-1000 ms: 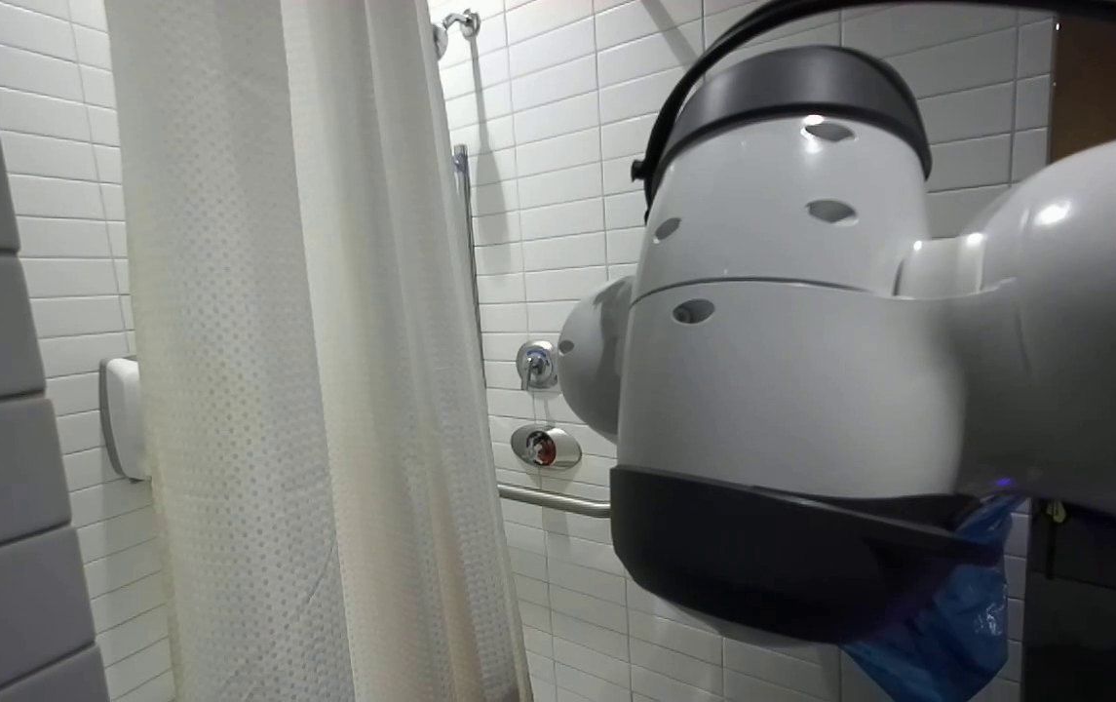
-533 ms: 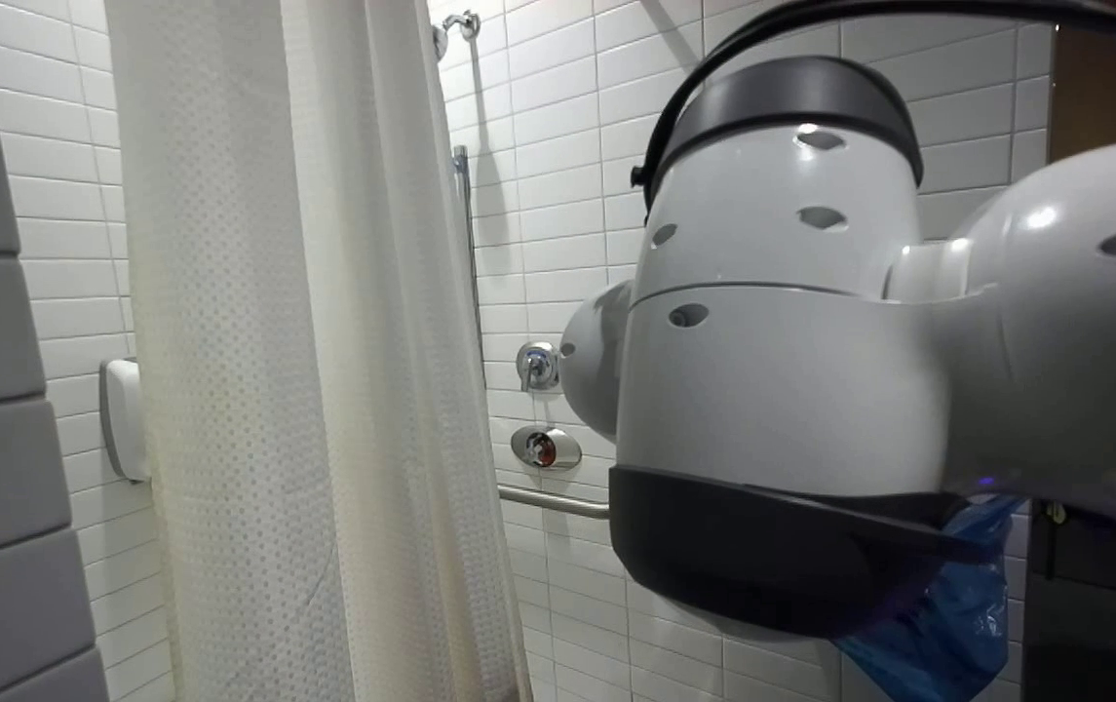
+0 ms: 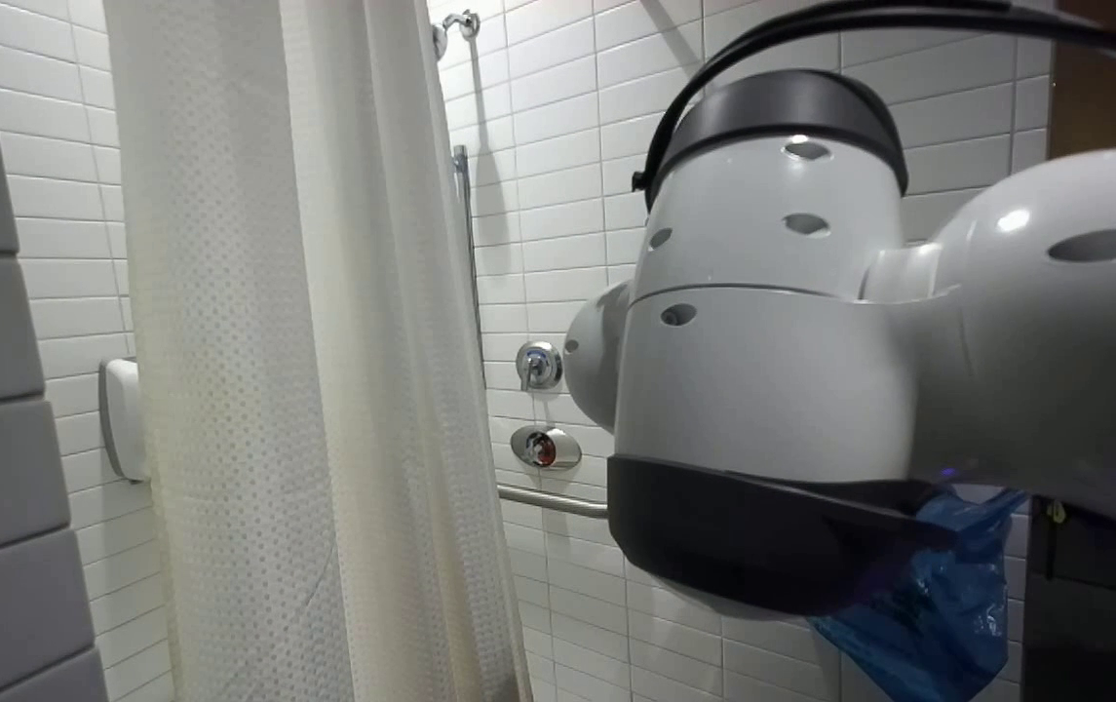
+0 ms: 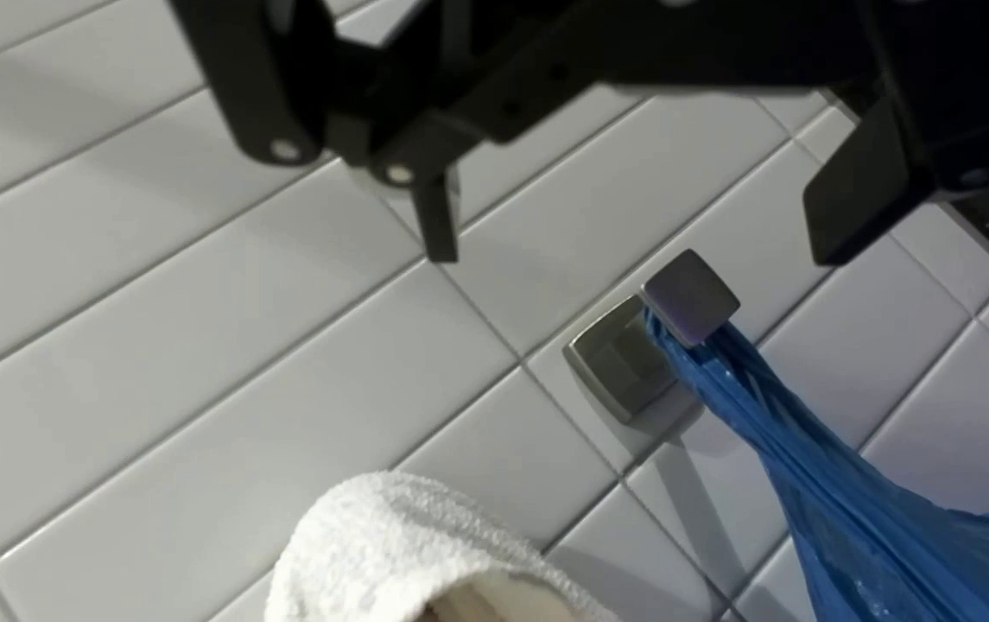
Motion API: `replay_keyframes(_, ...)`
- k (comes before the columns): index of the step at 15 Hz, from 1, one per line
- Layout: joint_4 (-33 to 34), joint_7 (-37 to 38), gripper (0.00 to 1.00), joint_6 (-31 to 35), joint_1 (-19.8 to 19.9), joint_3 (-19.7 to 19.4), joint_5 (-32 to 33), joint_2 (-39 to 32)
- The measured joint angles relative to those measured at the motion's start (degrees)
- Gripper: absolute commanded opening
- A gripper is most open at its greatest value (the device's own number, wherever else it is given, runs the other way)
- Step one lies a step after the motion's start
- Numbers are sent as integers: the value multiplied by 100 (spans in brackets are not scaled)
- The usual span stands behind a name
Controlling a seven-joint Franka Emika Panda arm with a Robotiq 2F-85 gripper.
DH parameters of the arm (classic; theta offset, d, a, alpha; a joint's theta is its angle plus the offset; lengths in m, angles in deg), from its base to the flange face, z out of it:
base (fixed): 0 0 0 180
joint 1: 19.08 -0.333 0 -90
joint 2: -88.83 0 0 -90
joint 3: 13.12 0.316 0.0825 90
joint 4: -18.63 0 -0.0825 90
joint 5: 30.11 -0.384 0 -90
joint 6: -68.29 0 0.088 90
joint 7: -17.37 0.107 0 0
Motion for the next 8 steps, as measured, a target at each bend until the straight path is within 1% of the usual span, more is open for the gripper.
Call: replay_keyframes(8, 235, -11, 100, 0, 29, 0, 177, -64)
